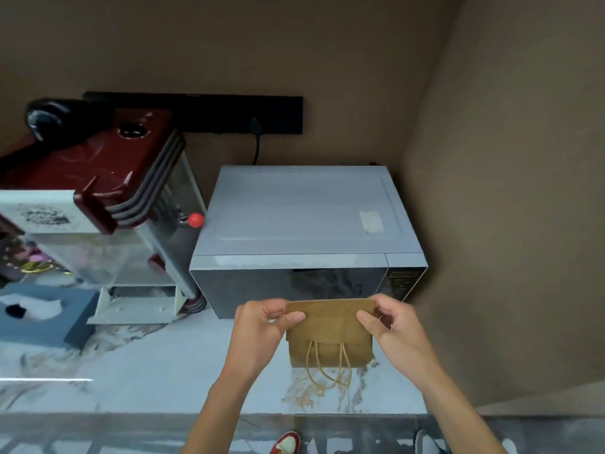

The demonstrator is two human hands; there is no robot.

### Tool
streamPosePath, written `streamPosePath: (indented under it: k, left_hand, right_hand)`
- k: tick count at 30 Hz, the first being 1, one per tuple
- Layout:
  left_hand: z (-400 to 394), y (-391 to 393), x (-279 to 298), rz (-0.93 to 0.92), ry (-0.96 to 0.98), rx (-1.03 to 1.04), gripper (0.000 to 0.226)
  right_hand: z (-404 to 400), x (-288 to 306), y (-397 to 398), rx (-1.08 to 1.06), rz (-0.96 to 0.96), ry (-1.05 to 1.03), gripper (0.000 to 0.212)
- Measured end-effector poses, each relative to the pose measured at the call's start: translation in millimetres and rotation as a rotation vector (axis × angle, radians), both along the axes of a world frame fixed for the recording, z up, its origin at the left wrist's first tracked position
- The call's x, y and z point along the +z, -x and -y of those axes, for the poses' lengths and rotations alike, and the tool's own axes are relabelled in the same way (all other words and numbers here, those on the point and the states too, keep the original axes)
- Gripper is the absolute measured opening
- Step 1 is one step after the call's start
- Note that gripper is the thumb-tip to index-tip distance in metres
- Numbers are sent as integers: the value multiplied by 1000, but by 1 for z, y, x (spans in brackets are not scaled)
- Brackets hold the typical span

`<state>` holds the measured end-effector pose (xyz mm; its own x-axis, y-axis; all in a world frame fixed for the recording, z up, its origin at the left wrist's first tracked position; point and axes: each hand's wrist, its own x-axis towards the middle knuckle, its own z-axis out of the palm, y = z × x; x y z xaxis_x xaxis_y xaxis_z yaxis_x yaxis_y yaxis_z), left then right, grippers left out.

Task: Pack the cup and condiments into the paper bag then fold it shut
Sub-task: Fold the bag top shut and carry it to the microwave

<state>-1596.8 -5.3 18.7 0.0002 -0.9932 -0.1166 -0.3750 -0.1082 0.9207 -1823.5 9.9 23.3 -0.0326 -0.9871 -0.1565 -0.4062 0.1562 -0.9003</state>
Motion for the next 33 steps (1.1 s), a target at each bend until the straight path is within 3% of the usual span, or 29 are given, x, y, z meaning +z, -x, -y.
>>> streamPosePath:
  k: [3,8,16,20,26,29,33]
  left_hand:
    - [-14,9,0,86,14,74,8]
    - [-11,6,-14,212,28,81,2]
    - [17,-16,-64,371,-3,7,15]
    - [21,-20,-90,408,-75,-43,11]
    - [20,-25,-111,582,-85,-125,17]
    - [25,-24,-108,714,-56,-279,27]
    - [36,-9,-102,912,4,-434,19]
  right_hand:
    - [-1,-5,6,61,-33,22,12]
    - [4,-23,3,92,-86,11,9]
    - [24,-77,-23,165,-226,-110,6]
    - [26,-102,-35,134,-326,-123,4]
    - [24,-124,-45,131,-464,-106,12]
    - [31,-120,-47,224,-632,-13,23]
    - [43,-114,-63,461,-945,175,27]
